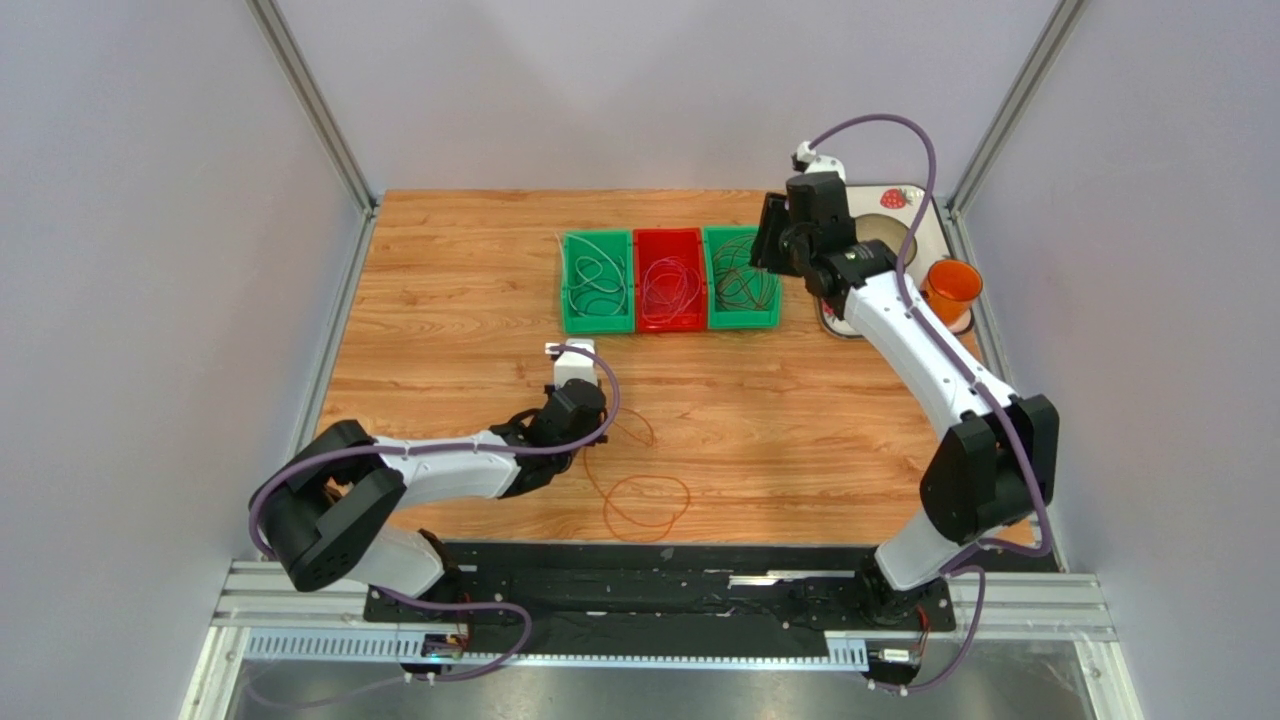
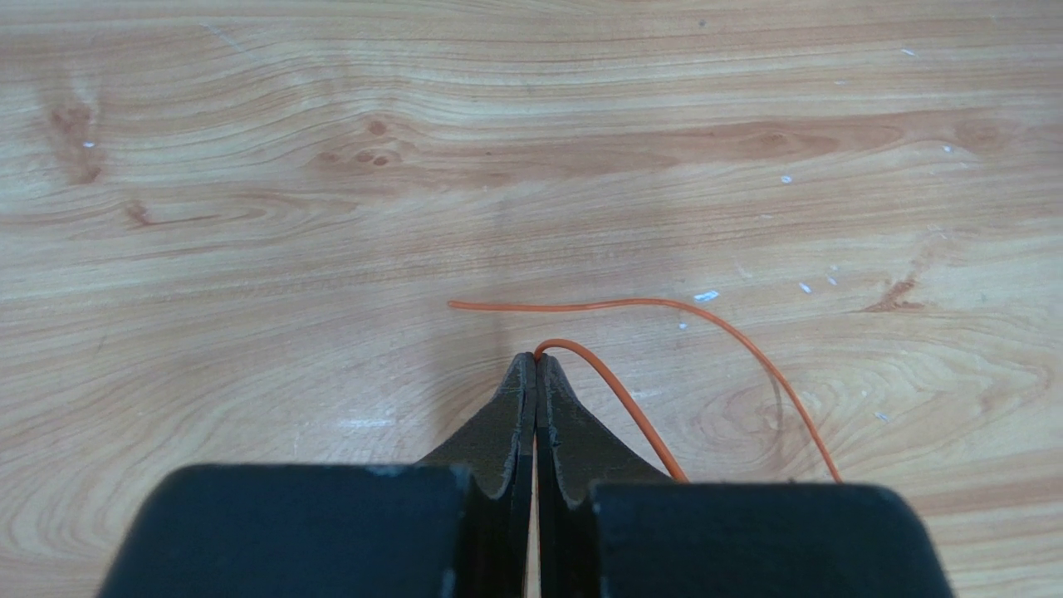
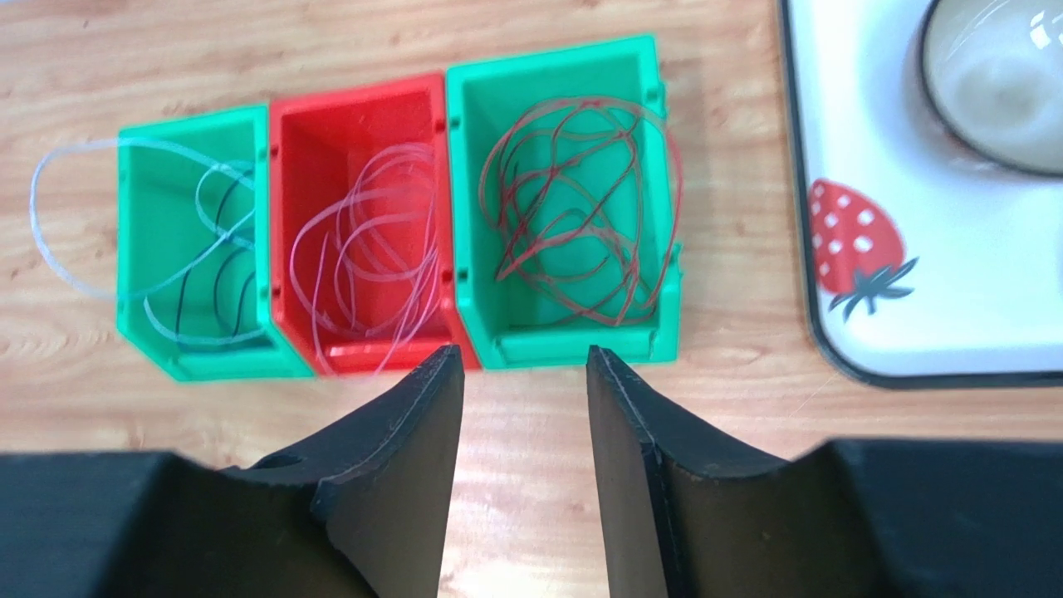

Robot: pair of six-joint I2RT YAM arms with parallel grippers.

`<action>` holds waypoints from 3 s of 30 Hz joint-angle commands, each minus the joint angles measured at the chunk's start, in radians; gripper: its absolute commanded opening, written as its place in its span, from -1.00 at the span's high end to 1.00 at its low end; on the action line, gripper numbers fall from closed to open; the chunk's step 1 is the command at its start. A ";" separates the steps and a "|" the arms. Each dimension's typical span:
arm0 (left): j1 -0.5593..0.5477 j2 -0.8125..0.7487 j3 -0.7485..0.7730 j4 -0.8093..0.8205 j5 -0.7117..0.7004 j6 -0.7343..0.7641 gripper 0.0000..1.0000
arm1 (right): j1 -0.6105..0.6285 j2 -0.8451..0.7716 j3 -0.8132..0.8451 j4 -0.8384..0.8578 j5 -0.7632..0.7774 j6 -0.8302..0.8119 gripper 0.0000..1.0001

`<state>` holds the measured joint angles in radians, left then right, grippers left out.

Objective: Untangle the cables

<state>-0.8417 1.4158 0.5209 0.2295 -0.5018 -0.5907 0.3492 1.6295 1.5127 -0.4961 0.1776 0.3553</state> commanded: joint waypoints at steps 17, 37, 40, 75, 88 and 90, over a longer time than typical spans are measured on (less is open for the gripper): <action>-0.168 -0.159 0.163 -0.447 0.161 0.012 0.34 | 0.131 -0.393 -0.480 0.025 -0.111 0.097 0.14; -0.166 -0.564 0.289 -1.001 -0.095 -0.064 -0.16 | 0.319 -0.509 -0.670 -0.045 -0.380 0.241 -0.07; -0.166 -0.609 0.332 -1.055 -0.086 -0.081 -0.17 | 0.411 -0.519 -0.707 -0.052 -0.339 0.292 -0.14; -0.163 -1.045 0.476 -1.239 -0.132 0.066 -0.12 | 0.810 0.177 -0.313 -0.137 -0.049 0.531 -0.34; -0.162 -1.074 0.472 -1.230 -0.121 0.072 -0.09 | 0.896 0.315 -0.195 -0.251 0.079 0.537 -0.15; -0.163 -1.078 0.470 -1.230 -0.122 0.072 -0.09 | 0.907 0.332 -0.168 -0.283 0.115 0.537 -0.05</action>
<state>-1.0065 0.3527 0.9955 -1.0271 -0.6323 -0.5430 1.2369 1.9141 1.2945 -0.7242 0.2119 0.8711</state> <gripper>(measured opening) 0.545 0.568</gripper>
